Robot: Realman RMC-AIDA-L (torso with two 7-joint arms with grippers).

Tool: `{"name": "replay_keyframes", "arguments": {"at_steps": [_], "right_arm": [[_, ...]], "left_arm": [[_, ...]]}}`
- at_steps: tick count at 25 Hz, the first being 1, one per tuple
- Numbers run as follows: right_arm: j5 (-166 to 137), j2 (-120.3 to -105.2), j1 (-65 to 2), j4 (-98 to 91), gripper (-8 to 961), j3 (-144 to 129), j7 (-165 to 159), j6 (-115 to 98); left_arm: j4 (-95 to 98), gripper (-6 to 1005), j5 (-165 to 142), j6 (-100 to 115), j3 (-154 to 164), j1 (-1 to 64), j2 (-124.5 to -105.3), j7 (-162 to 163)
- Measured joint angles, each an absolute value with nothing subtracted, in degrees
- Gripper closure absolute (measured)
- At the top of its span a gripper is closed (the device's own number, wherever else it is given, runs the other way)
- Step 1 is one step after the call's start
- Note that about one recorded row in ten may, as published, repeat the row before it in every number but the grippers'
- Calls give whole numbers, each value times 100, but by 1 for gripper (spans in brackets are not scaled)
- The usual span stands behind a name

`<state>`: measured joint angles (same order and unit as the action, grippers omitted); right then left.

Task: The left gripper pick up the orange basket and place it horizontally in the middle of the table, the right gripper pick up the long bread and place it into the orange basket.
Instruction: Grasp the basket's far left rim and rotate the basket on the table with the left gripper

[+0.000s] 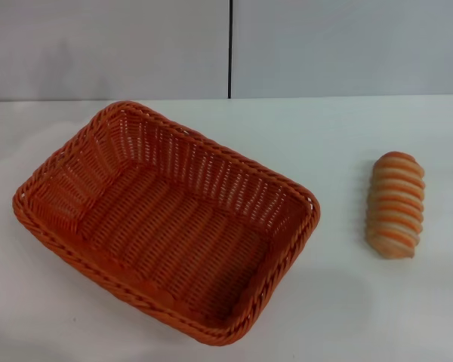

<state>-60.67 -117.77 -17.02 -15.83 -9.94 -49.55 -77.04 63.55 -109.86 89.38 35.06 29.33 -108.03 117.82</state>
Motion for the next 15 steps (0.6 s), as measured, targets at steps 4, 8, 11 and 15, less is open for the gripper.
{"name": "replay_keyframes", "arguments": {"at_steps": [4,8,11,15], "right_arm": [[-6071,-11776,-1697,-1582,325,-1002,-4952,-7660],[-6072,-11773,-1703,-1568,325,-994,-4951,-7593],[-6085,-11772,-1725,-1557,325,-1022,-4950,-7514],[-6100,-11781,-1744,-1555,326,-1046,-4948,-7481]], "left_arm": [[6901,373,-11965,9007,3725,3097,-10887,12093],[7025,374,-12287,9055,3866,3170,-10949,12106],[7036,374,-12539,9107,4127,3238,-10984,12090],[7257,375,-13330,9087,4647,3368,-11287,12054]]}}
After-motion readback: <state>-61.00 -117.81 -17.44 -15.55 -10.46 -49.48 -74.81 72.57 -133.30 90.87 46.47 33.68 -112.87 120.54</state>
